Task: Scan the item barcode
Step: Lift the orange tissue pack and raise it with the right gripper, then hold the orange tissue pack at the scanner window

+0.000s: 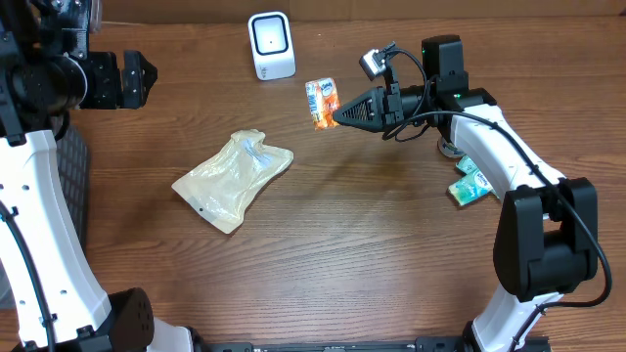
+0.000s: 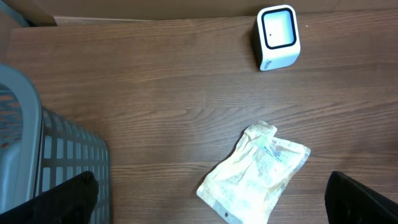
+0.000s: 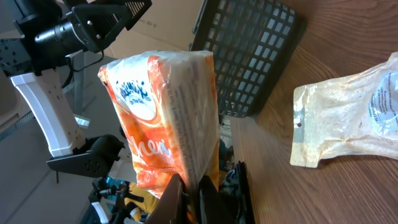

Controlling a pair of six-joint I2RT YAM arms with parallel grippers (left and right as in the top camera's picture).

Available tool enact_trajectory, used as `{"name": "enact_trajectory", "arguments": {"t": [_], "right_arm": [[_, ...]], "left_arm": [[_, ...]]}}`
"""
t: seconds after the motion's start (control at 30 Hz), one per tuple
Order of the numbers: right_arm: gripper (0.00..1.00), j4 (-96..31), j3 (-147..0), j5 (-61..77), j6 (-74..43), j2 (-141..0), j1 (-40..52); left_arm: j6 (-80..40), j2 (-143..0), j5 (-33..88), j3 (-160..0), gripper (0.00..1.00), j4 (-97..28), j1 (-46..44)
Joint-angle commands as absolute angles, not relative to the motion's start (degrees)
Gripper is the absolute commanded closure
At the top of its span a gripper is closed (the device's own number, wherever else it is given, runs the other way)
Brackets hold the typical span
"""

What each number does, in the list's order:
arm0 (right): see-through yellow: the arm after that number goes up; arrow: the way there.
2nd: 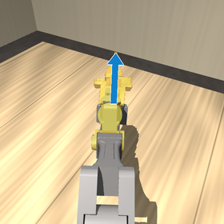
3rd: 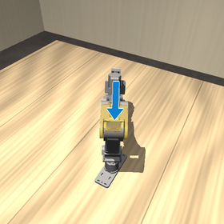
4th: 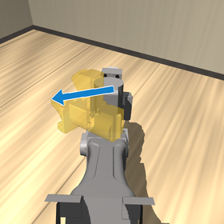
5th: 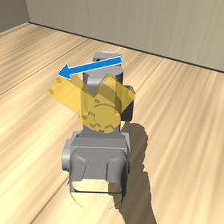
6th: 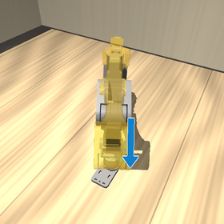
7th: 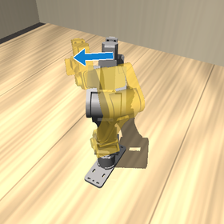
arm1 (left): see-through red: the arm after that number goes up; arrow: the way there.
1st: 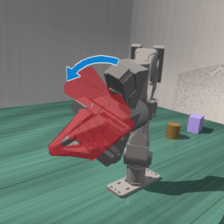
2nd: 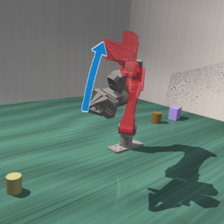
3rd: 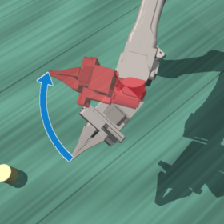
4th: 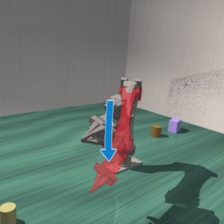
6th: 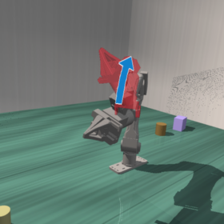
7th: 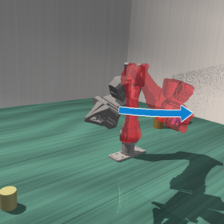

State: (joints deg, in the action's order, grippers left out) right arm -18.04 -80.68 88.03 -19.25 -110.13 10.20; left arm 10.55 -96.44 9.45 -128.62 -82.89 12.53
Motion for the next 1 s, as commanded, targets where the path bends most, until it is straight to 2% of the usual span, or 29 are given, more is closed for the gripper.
{"name": "enact_trajectory", "arguments": {"t": [0.0,0.13,0.27,0.67,0.77,0.97], "right_arm": [[0.96,-17.8,-81.1,89.9,-19.0,-109.3,10.1],[0.96,-17.9,-81.1,89.8,-19.0,-109.3,10.1],[0.96,-21.9,-81.1,81.0,-19.0,-109.3,10.5],[0.96,-43.7,-82.7,41.2,-16.6,-109.3,14.4],[0.96,-49.1,-87.3,33.6,-16.1,-109.3,15.8],[0.96,-56.5,-102.7,8.1,-16.1,-109.4,21.8]], "left_arm": [[11.4,-96.3,10.1,-128.6,0.01,-82.8,12.7],[11.4,-96.3,10.1,-128.6,0.0,-82.8,12.7],[11.4,-96.3,10.1,-128.6,0.0,-82.8,12.7],[11.4,-96.3,10.1,-128.6,0.0,-82.8,12.7],[11.4,-96.3,10.1,-128.6,0.0,-82.8,12.7],[11.4,-96.3,10.1,-128.6,0.0,-82.8,12.7]]}}
